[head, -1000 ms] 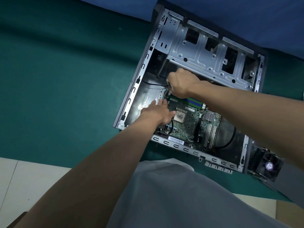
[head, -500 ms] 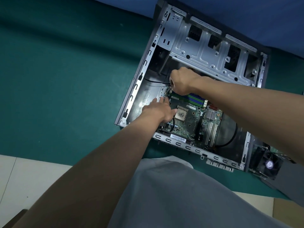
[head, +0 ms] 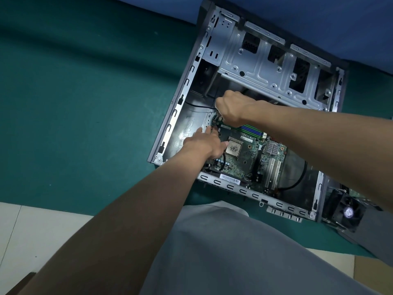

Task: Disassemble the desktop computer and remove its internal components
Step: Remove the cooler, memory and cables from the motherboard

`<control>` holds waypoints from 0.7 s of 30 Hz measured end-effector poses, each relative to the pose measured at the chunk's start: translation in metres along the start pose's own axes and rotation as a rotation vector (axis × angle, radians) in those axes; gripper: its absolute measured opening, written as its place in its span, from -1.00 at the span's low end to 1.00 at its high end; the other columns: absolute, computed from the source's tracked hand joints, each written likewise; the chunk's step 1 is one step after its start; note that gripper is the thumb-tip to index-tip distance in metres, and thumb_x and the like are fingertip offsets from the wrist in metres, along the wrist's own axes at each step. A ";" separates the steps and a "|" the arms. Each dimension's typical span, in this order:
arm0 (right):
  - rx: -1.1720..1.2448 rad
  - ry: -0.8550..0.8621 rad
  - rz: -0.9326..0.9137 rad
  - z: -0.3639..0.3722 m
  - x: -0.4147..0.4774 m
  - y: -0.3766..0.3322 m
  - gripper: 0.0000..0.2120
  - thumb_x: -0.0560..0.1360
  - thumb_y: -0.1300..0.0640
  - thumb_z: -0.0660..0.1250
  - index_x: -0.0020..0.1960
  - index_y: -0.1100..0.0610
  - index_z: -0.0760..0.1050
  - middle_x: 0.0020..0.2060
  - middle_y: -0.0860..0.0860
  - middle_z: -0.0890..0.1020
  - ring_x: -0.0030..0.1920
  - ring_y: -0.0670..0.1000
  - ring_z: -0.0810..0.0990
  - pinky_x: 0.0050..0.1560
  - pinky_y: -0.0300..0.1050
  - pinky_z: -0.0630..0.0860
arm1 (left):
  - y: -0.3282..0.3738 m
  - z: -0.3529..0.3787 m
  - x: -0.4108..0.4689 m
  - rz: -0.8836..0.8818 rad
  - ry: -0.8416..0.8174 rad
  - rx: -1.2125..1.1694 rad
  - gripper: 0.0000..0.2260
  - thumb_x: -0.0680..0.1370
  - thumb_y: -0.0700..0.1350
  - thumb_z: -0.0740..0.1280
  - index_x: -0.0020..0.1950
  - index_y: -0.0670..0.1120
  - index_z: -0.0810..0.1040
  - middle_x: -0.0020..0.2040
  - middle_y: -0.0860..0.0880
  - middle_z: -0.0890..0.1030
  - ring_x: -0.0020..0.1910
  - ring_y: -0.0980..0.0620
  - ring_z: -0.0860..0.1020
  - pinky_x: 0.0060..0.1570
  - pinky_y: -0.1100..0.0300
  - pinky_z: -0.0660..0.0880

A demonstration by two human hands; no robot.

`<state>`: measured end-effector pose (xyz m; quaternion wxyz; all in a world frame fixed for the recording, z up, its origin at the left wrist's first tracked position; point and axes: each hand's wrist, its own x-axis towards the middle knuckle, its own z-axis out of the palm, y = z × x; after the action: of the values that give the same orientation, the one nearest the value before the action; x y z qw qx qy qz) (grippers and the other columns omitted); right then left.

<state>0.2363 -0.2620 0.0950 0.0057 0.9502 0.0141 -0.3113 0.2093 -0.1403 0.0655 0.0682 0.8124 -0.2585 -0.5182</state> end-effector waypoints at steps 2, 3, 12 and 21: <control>0.025 0.021 -0.016 0.000 -0.001 0.002 -0.72 0.51 0.30 0.07 -0.38 0.23 0.23 -0.41 0.15 0.33 -0.42 0.10 0.35 -0.47 -0.15 0.23 | 0.000 0.000 0.000 -0.001 0.001 0.000 -0.40 0.66 0.20 -0.05 0.60 -0.06 -0.14 0.59 0.01 -0.19 0.56 -0.06 -0.21 0.49 -0.22 -0.02; 0.047 0.033 -0.020 0.000 -0.001 0.003 -0.73 0.49 0.31 0.10 -0.39 0.22 0.25 -0.40 0.15 0.35 -0.40 0.11 0.38 -0.45 -0.13 0.26 | 0.000 0.000 -0.001 0.001 0.000 -0.002 -0.40 0.66 0.19 -0.05 0.60 -0.06 -0.15 0.59 0.01 -0.19 0.56 -0.06 -0.21 0.49 -0.22 -0.02; 0.111 0.046 0.154 0.013 0.003 0.006 -0.64 0.62 0.00 0.14 -0.31 0.12 0.28 -0.33 0.06 0.39 -0.36 0.07 0.38 -0.25 -0.05 0.35 | 0.000 0.000 -0.002 0.003 -0.004 -0.011 -0.41 0.67 0.18 -0.06 0.59 -0.03 -0.20 0.58 0.03 -0.21 0.55 -0.07 -0.22 0.49 -0.24 -0.04; 0.225 0.064 0.209 0.013 0.005 0.005 -0.69 0.57 -0.11 0.19 -0.20 0.11 0.34 -0.26 0.04 0.46 -0.28 0.09 0.44 -0.22 -0.02 0.37 | 0.000 0.001 -0.002 -0.007 0.002 -0.025 -0.42 0.67 0.18 -0.05 0.59 -0.03 -0.17 0.59 0.03 -0.20 0.55 -0.06 -0.22 0.49 -0.24 -0.04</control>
<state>0.2325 -0.2669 0.0813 -0.0690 0.9506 -0.1195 -0.2781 0.2076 -0.1390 0.0662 0.0765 0.8130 -0.2490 -0.5208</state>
